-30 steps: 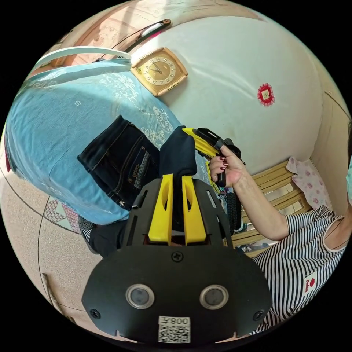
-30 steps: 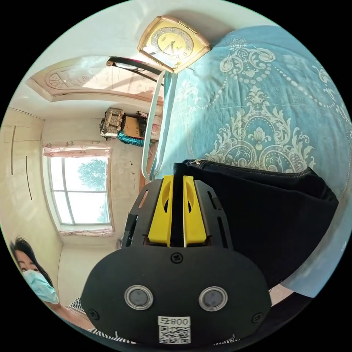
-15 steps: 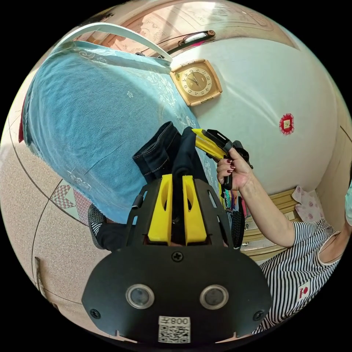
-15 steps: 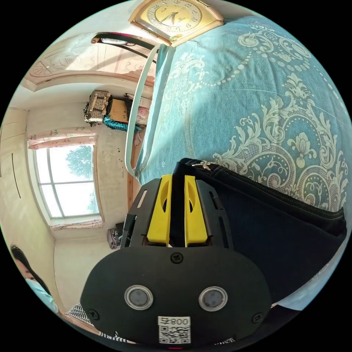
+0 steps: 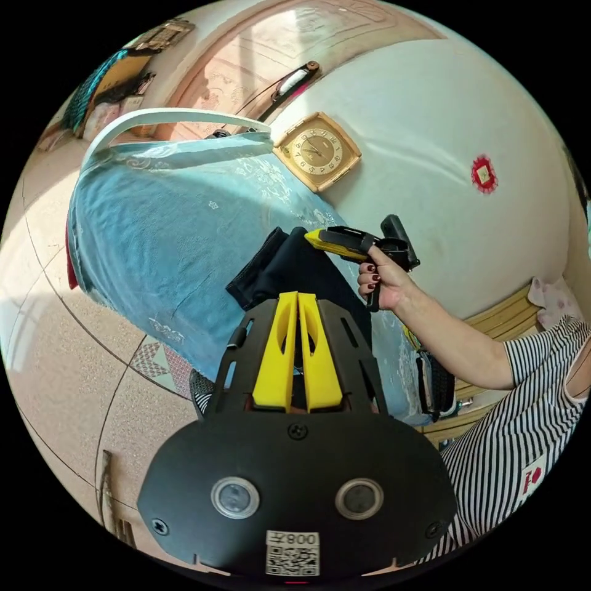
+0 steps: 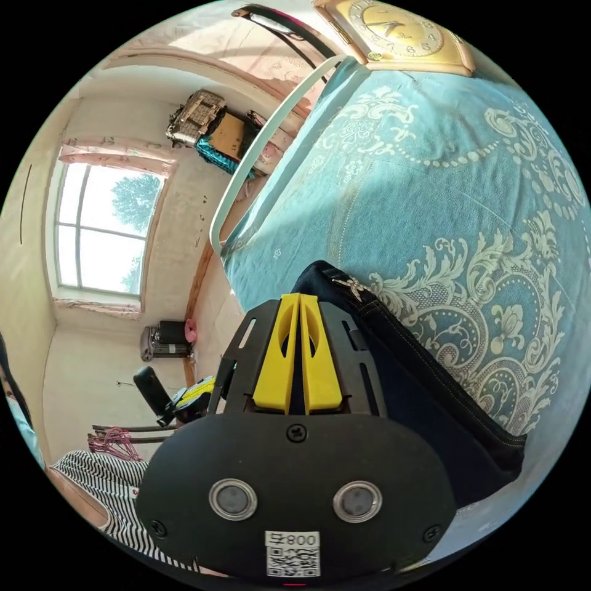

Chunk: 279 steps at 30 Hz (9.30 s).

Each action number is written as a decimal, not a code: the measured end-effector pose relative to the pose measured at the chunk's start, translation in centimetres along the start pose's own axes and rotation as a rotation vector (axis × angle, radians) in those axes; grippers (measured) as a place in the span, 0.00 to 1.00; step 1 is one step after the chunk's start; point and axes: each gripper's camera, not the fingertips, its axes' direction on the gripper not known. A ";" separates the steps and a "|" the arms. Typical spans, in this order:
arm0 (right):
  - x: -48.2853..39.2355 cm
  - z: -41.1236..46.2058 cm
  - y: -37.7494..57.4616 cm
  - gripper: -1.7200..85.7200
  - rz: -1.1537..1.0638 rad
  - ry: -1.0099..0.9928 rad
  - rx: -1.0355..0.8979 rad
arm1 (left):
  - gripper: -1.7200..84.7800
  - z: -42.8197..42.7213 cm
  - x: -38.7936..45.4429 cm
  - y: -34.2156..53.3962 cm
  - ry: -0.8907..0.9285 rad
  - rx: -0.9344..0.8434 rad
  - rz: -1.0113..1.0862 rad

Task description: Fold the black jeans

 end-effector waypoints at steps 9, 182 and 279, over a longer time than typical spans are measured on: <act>-5.7 6.0 -2.5 0.02 -0.250 0.354 -0.133 | 0.02 2.5 1.3 -1.3 -0.222 -0.147 0.114; 41.0 -15.1 48.2 0.04 0.403 -0.670 0.133 | 0.14 15.7 -22.1 12.1 0.525 -0.028 -0.626; 51.8 -78.3 151.1 0.03 0.589 -0.256 1.499 | 0.11 143.5 119.2 35.6 0.771 -1.019 0.537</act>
